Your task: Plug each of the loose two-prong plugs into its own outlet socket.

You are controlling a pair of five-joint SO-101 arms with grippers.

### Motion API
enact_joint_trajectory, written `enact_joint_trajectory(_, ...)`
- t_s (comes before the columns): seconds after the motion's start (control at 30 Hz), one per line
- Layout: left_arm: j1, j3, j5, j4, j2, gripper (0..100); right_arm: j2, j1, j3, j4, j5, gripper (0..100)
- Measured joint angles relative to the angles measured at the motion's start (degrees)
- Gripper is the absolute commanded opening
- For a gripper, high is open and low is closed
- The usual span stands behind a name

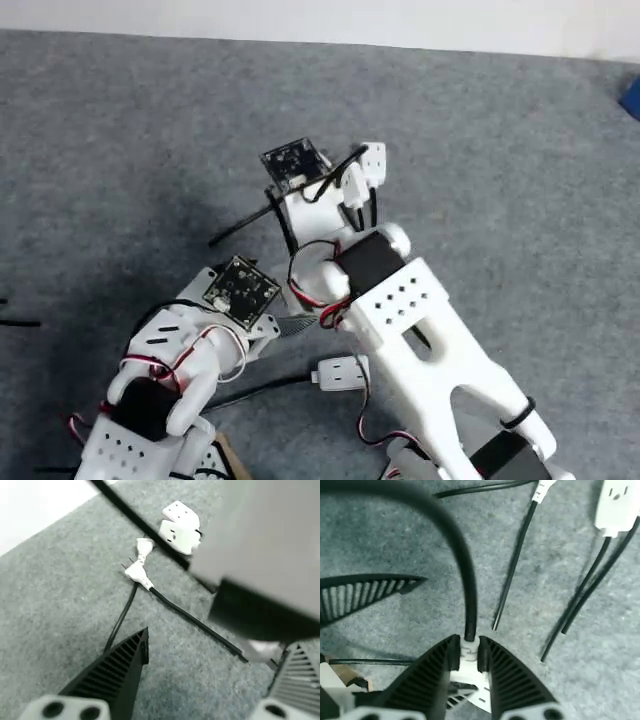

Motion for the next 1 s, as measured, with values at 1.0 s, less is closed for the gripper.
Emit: enact_joint_trajectory(1.0, -1.1, -3.1, 0.0, 2.4, 0.0, 39, 0.0, 8.7, -0.8, -6.9, -5.9, 0.6)
